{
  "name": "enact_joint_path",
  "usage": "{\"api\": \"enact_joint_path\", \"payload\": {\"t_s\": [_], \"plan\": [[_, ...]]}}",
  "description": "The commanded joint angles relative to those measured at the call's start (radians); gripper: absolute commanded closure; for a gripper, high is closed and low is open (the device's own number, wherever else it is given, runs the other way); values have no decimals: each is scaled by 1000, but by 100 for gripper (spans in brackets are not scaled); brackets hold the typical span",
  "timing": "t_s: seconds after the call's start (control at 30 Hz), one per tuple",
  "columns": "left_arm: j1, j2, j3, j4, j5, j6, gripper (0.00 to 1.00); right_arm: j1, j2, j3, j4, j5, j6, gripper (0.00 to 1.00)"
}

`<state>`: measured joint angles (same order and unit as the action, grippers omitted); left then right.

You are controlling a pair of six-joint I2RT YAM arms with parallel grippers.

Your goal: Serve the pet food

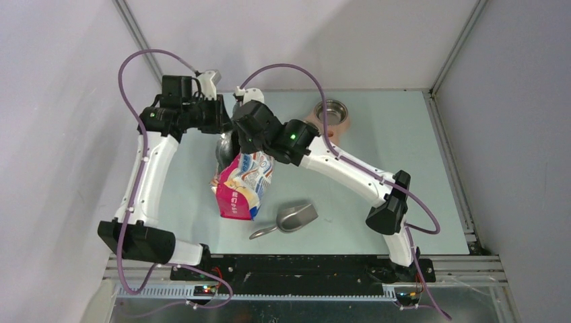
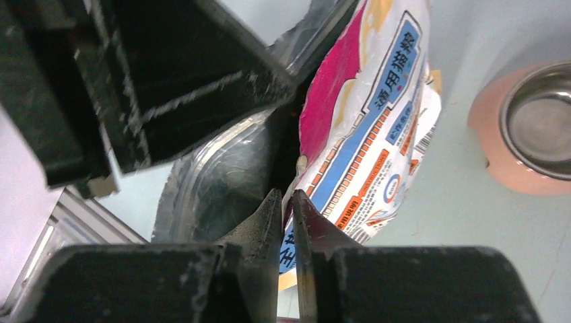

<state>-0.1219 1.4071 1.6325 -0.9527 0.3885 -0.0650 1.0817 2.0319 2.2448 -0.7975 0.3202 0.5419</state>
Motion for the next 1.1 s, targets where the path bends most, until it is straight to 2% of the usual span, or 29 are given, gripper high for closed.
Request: {"api": "enact_joint_path", "payload": {"t_s": [0.0,0.1,0.2,0.5,0.53,0.63,0.73,0.77,1.07], "plan": [[-5,-61,-43,-23,-18,-16,67,-25,-43,-13,-21,92,-22,88],[-15,-70,-93,-40,-34,-17,66,-28,-34,-5,-18,96,-27,82],[-16,-91,-131,-44,-42,-22,71,-28,-14,10,-14,91,-29,71],[-16,-120,-145,-34,-50,-35,90,-23,78,98,6,117,-49,63],[-16,-119,-141,-34,-52,-37,91,-24,86,108,9,122,-61,64],[-16,-108,-112,-44,-91,-27,96,-38,110,141,17,139,-89,80],[-17,-99,-77,-63,-156,-3,99,-73,82,98,11,142,-90,91],[-16,-96,-61,-67,-167,11,100,-84,55,87,9,137,-90,99],[-10,-76,54,-104,-465,128,100,-228,-208,-97,-18,46,-135,100]]}}
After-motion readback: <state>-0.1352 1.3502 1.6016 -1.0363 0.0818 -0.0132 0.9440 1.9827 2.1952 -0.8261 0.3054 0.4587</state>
